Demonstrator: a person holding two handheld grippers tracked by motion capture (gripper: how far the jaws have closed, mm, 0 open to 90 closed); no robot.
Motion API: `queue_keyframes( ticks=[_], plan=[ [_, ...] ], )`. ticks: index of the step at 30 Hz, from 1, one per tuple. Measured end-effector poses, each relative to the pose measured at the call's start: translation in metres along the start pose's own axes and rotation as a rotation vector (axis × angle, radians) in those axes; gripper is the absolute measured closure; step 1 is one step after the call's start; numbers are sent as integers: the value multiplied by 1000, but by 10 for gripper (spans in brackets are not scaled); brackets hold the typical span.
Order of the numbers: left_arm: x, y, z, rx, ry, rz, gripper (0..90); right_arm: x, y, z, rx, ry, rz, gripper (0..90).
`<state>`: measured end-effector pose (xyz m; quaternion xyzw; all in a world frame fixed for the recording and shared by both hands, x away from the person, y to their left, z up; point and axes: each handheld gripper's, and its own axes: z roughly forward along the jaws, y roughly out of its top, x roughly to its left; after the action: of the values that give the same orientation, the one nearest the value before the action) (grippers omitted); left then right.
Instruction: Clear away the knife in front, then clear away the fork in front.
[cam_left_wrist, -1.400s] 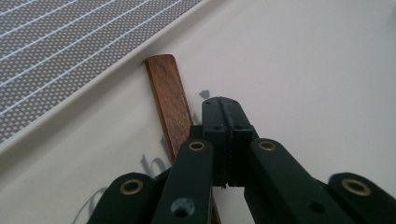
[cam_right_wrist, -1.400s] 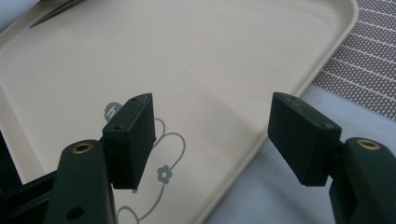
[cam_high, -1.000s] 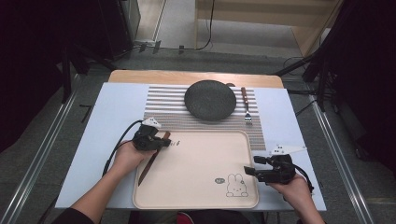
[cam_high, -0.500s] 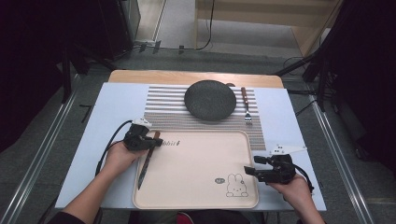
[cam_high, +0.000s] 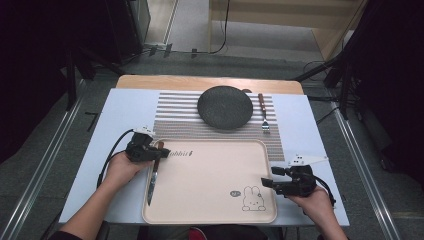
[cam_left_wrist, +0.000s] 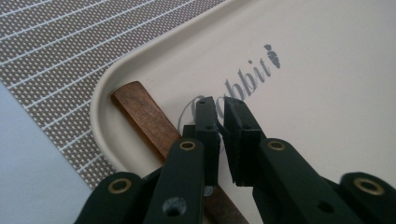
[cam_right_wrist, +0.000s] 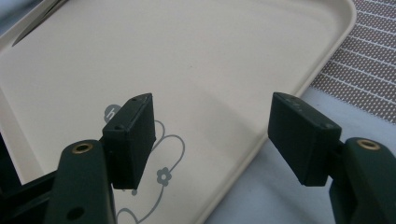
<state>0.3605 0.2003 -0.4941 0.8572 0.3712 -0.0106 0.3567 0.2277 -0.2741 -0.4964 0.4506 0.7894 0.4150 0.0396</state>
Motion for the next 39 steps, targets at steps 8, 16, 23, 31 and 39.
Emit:
queue_keyframes(
  ticks=[8,16,23,31,39],
  plan=[
    [-9,3,-10,-30,-140,-9,544,0,1,0,-17,1,9,307],
    [-24,1,-23,-52,-168,53,409,1,6,-3,-59,6,3,293],
    [-32,-3,-38,-104,-187,56,380,-2,7,-5,-49,27,28,262],
    [-34,-10,-44,-112,-179,66,334,-5,12,-6,-54,17,60,262],
    [-35,-17,-49,-121,-182,66,334,-10,21,-4,-54,4,57,283]
  ],
)
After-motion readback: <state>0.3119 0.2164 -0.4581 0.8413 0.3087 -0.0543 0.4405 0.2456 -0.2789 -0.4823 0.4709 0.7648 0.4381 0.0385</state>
